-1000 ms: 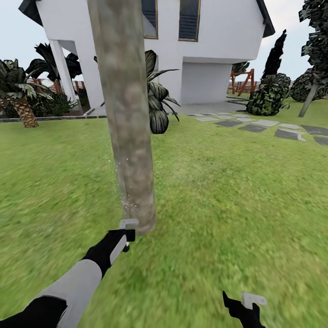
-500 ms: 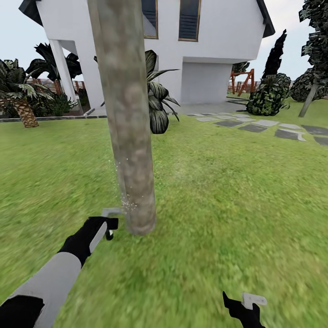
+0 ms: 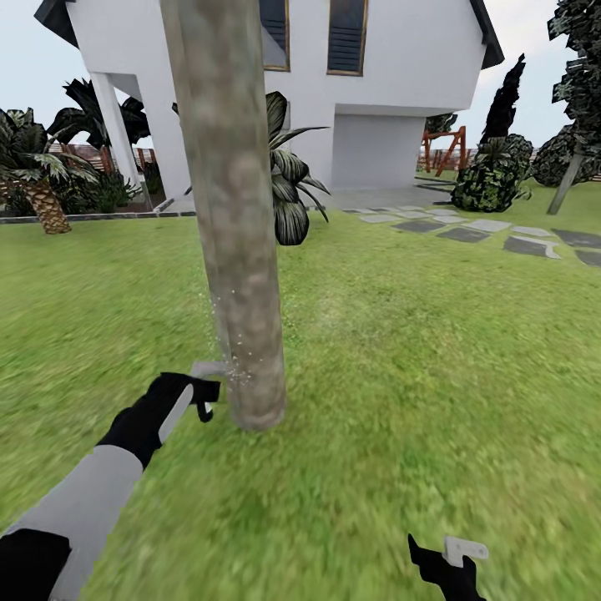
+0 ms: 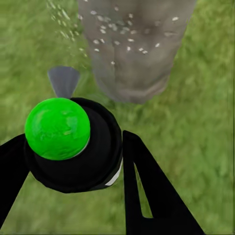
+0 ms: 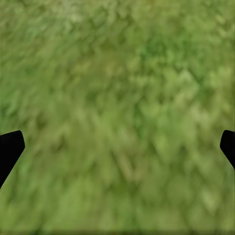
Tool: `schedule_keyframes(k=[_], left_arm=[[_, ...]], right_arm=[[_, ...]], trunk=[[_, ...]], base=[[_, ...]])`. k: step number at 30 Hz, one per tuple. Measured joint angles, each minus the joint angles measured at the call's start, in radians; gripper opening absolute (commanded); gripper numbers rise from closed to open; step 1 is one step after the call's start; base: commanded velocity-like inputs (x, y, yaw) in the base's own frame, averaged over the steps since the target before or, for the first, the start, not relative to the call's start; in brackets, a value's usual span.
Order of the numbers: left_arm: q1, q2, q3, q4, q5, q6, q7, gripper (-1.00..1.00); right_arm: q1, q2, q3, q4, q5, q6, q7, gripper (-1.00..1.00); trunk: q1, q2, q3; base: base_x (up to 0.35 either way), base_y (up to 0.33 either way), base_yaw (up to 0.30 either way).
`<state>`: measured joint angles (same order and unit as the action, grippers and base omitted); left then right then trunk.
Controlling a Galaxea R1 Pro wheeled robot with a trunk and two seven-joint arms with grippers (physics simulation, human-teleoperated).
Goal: In the garden, pick up the pesticide atomizer on the floor and spray pesticide onto both trees until each tree trunk is fully covered.
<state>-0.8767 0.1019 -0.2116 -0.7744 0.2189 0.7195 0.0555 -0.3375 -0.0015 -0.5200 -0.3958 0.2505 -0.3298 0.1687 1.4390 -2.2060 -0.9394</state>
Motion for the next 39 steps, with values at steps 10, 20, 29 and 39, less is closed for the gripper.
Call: schedule_keyframes(k=[10, 20, 29, 39], left_arm=[[-0.066, -0.095, 0.026, -0.004, 0.008, 0.065, -0.091, -1.0], [-0.105, 0.035, 0.033, -0.053, 0.002, 0.133, -0.097, -1.0], [-0.163, -0.057, 0.028, -0.151, -0.01, 0.265, -0.091, -1.0], [-0.203, -0.039, 0.026, -0.168, 0.033, 0.286, -0.101, -1.0]], right_arm=[[0.0, 0.0, 0.0, 0.0, 0.0, 0.0, 0.0, 1.0], [0.0, 0.0, 0.0, 0.0, 0.0, 0.0, 0.0, 1.0], [0.0, 0.0, 0.0, 0.0, 0.0, 0.0, 0.0, 1.0], [0.0, 0.0, 0.0, 0.0, 0.0, 0.0, 0.0, 1.0]], trunk=[[0.0, 0.0, 0.0], [0.0, 0.0, 0.0], [0.0, 0.0, 0.0], [0.0, 0.0, 0.0]], base=[[0.0, 0.0, 0.0], [0.0, 0.0, 0.0], [0.0, 0.0, 0.0], [0.0, 0.0, 0.0]])
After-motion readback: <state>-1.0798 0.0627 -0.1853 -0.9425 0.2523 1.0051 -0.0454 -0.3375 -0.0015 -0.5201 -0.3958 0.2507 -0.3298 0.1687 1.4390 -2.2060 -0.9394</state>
